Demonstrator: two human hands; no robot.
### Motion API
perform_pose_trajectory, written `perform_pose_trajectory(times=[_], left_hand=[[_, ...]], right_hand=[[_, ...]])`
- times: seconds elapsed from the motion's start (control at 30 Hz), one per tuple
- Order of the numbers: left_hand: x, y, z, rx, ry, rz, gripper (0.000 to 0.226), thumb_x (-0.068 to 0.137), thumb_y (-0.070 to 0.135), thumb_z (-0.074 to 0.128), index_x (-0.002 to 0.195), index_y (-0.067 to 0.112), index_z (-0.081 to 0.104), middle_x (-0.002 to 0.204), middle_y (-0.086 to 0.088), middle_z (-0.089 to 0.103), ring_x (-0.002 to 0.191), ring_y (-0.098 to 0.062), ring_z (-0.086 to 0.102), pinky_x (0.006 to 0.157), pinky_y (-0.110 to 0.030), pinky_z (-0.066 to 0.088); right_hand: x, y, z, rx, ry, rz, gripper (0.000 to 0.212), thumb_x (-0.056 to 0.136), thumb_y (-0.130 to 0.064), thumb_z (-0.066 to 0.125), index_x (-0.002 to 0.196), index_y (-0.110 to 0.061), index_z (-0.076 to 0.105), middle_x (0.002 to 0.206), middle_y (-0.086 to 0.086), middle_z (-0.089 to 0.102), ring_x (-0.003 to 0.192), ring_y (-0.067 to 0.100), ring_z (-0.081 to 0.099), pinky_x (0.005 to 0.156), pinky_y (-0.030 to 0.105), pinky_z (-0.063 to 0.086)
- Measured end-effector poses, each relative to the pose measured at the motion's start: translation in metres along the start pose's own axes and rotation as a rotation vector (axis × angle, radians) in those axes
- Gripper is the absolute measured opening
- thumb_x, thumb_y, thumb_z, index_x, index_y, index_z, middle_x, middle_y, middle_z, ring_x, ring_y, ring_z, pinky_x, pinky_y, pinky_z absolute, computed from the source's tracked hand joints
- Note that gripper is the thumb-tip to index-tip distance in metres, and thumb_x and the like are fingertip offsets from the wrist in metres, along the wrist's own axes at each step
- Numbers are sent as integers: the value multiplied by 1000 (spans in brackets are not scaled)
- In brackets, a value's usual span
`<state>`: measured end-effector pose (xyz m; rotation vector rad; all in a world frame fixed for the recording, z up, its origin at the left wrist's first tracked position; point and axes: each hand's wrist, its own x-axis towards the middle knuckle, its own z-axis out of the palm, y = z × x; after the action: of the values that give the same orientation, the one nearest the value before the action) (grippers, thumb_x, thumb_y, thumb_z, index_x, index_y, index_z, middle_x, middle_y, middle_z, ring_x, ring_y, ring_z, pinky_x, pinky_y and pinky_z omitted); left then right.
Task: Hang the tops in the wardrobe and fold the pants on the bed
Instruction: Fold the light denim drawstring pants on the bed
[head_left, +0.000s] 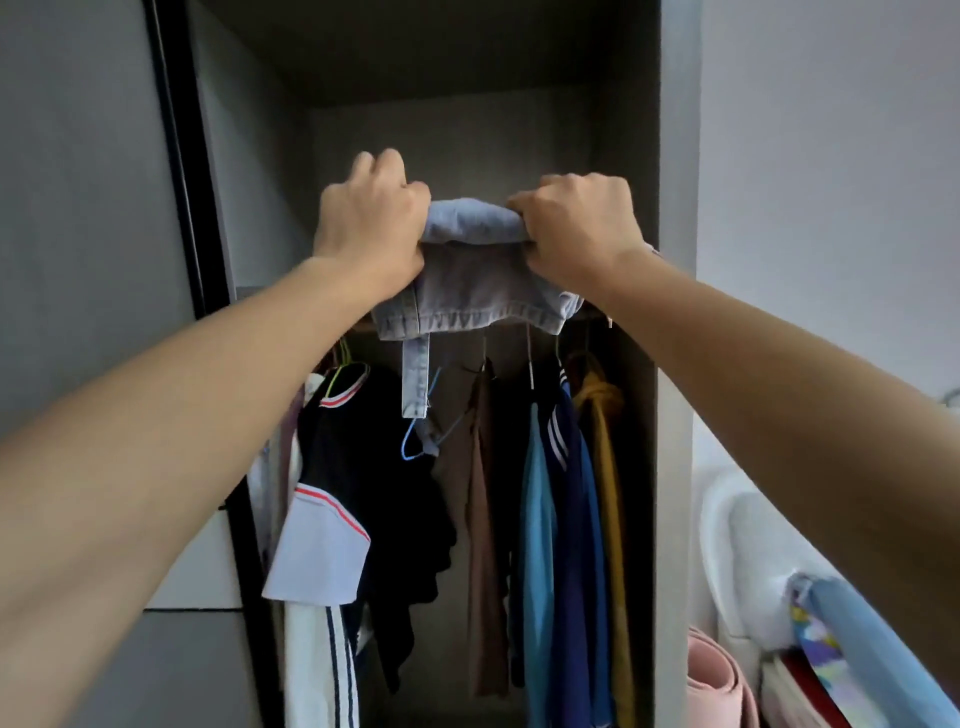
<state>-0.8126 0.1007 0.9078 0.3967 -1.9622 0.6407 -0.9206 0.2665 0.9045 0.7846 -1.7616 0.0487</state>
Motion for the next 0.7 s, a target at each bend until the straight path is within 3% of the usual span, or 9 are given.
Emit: perform_pose_trajectory(times=[0.27,0.53,0.7], left_hand=[[145,36,95,30,174,-40,44,82,18,71,123,8,58,122,-18,46,114,-38,44,75,-48,44],[225,53,211,43,155,-12,52,82,19,71,129,7,52,124,-20,47,114,-39,46,75,-47,44],[268,51,279,19,162,55,47,82,21,70,122,3,55,122,-23,49,112,-42,47,72,-49,42]], right_hand=[[108,83,98,-130,140,16,30,95,-30,60,123,-19,63,110,13,63,96,35,63,71,39,40],[175,116,218,-217,99,54,30,95,-31,60,122,-18,63,114,12,63,98,35,63,68,37,36],[209,126,281,-252,73,27,28,95,-28,59,120,-16,64,109,14,63,95,36,62,68,40,37]])
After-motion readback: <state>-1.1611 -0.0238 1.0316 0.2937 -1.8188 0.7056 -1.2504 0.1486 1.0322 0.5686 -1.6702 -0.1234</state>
